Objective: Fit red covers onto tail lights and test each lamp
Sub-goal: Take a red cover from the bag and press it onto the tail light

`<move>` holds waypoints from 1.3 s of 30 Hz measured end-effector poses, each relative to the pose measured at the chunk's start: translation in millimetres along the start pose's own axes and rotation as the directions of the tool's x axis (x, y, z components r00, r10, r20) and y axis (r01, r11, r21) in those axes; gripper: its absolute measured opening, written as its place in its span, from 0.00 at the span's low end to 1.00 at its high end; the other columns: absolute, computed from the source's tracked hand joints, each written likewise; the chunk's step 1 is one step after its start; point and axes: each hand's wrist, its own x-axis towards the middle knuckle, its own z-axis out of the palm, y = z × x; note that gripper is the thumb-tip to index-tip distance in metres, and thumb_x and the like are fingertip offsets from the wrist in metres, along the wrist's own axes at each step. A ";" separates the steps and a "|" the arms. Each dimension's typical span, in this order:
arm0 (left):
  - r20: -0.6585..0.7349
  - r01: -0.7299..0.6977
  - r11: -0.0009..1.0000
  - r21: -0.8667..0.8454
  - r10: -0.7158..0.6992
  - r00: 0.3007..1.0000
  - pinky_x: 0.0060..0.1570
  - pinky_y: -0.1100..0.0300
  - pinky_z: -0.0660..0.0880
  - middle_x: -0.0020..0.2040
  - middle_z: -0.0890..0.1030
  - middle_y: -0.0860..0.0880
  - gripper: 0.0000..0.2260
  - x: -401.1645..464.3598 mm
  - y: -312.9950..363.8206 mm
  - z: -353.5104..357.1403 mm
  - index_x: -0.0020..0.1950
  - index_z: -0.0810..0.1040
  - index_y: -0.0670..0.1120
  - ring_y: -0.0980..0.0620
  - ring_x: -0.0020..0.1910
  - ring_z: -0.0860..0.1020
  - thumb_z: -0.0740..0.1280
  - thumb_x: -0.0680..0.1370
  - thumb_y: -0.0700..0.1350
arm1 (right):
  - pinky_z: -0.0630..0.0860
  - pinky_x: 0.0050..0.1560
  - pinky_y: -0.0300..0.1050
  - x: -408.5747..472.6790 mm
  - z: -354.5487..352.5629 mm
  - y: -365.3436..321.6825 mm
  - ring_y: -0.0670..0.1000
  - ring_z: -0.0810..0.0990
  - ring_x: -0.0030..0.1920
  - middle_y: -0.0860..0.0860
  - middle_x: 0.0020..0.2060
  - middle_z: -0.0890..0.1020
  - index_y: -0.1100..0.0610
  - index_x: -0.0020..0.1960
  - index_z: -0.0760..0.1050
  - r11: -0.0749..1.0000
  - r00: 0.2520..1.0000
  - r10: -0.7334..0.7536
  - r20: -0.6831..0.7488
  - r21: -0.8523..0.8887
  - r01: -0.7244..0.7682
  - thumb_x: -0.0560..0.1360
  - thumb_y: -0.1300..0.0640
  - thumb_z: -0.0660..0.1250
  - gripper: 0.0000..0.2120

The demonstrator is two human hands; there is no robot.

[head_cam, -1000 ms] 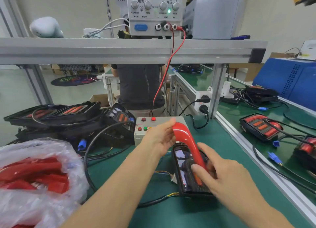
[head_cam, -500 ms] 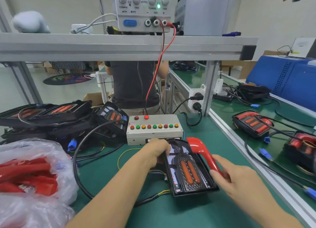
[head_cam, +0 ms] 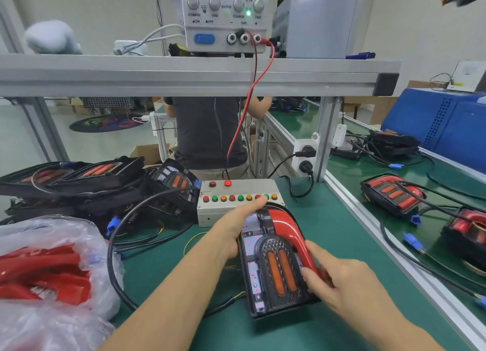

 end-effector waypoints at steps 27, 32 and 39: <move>0.051 0.020 0.992 0.126 -0.027 0.998 0.35 0.56 0.81 0.37 0.84 0.42 0.13 2.6 10.4 -4.2 0.45 0.80 0.39 0.46 0.32 0.82 0.75 0.63 0.40 | 0.80 0.39 0.40 11.5 1.2 11.0 0.59 0.86 0.47 0.60 0.46 0.86 0.61 0.55 0.82 0.386 0.800 0.308 0.515 0.701 -0.600 0.72 0.61 0.71 0.12; 0.067 -0.003 0.997 0.076 -0.002 0.998 0.37 0.56 0.81 0.38 0.84 0.42 0.14 4.2 8.0 -4.2 0.47 0.80 0.39 0.46 0.32 0.82 0.75 0.63 0.40 | 0.80 0.36 0.39 12.1 3.4 13.5 0.58 0.86 0.44 0.60 0.44 0.86 0.61 0.52 0.83 0.385 0.813 0.325 0.483 0.718 -0.580 0.71 0.61 0.72 0.10; 0.015 -0.237 0.848 0.474 0.261 0.965 0.55 0.55 0.75 0.55 0.83 0.47 0.18 -27.8 19.7 -10.3 0.59 0.79 0.46 0.50 0.52 0.80 0.69 0.74 0.55 | 0.80 0.42 0.46 16.6 5.7 19.9 0.58 0.86 0.45 0.59 0.45 0.86 0.60 0.52 0.83 0.392 0.805 0.337 0.488 0.705 -0.591 0.63 0.51 0.75 0.21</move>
